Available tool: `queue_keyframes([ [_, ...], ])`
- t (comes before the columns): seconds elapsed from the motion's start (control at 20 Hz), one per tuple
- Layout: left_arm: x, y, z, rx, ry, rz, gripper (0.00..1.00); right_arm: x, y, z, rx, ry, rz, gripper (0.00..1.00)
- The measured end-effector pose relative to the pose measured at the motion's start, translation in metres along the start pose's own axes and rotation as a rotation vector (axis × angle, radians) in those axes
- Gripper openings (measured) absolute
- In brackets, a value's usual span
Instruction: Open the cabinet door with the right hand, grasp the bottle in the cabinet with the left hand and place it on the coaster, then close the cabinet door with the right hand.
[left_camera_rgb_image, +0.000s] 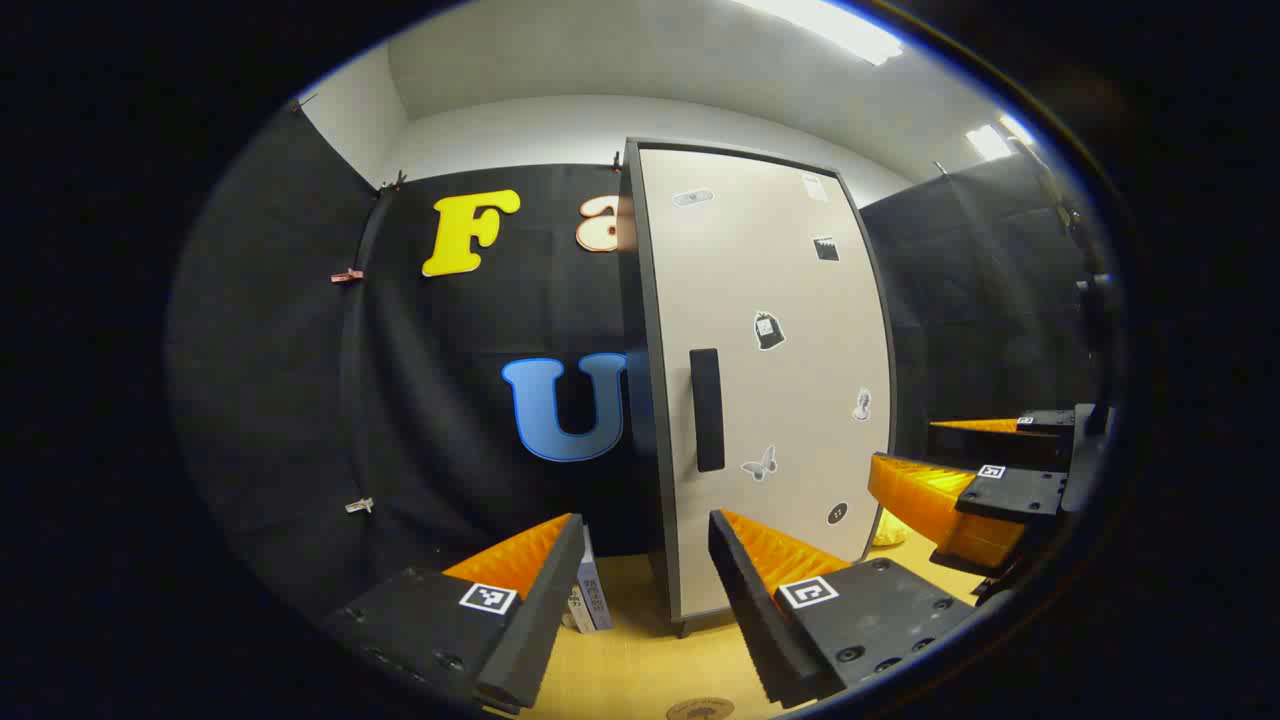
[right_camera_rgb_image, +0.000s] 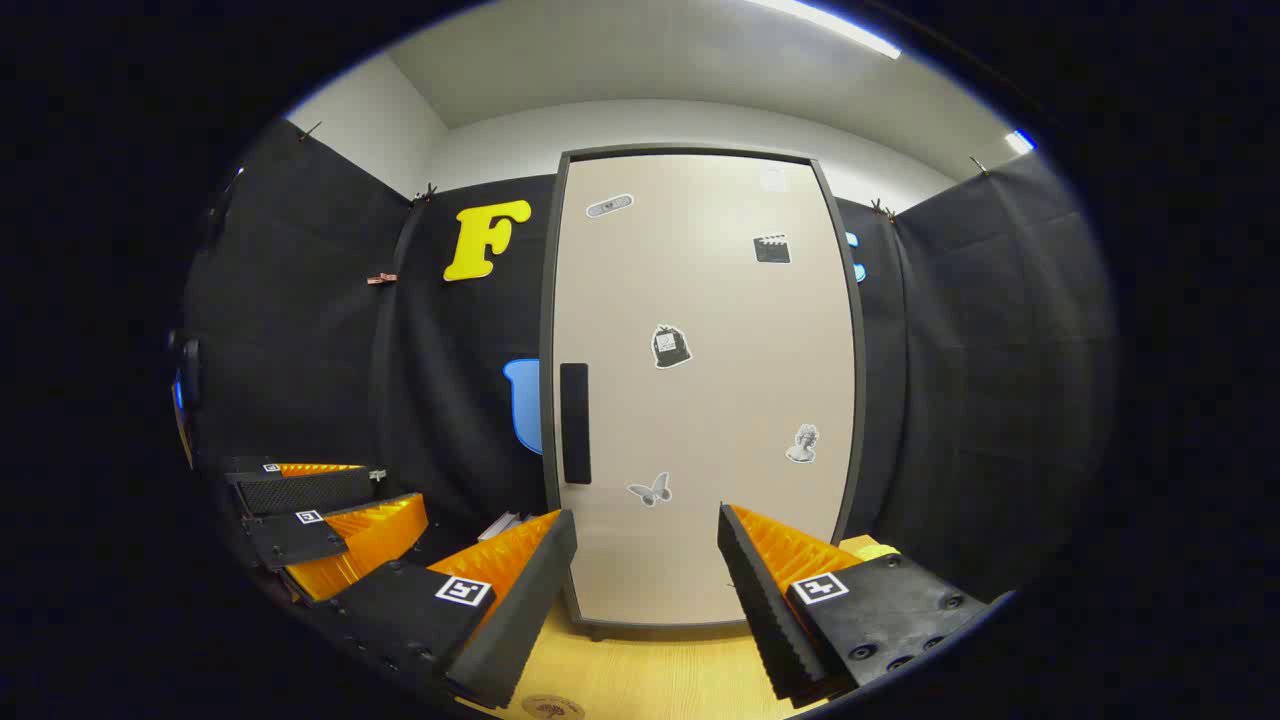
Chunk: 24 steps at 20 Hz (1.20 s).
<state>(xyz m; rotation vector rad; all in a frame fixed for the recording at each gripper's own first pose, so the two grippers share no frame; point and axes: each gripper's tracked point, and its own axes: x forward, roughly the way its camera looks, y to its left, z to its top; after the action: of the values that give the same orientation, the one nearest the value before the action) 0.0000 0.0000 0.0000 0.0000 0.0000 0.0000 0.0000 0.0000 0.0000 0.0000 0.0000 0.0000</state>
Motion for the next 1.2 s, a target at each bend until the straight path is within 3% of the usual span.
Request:
queue_keyframes([
  [0.2, -0.004, 0.001, -0.007, -0.063, -0.001, -0.038, 0.8, -0.008, 0.014, -0.005, 0.013, 0.019, 0.011, 0.94],
  [0.4, -0.005, 0.008, -0.004, -0.016, -0.02, -0.033, 0.8, -0.01, 0.015, -0.004, 0.007, 0.004, -0.013, 0.95],
  [0.7, -0.001, 0.005, -0.01, -0.035, -0.011, -0.054, 0.8, -0.008, 0.019, 0.001, -0.012, -0.01, -0.019, 0.97],
  [1.2, 0.006, 0.022, -0.011, -0.033, -0.018, -0.029, 0.8, 0.014, 0.036, 0.005, 0.006, -0.016, 0.015, 0.97],
])
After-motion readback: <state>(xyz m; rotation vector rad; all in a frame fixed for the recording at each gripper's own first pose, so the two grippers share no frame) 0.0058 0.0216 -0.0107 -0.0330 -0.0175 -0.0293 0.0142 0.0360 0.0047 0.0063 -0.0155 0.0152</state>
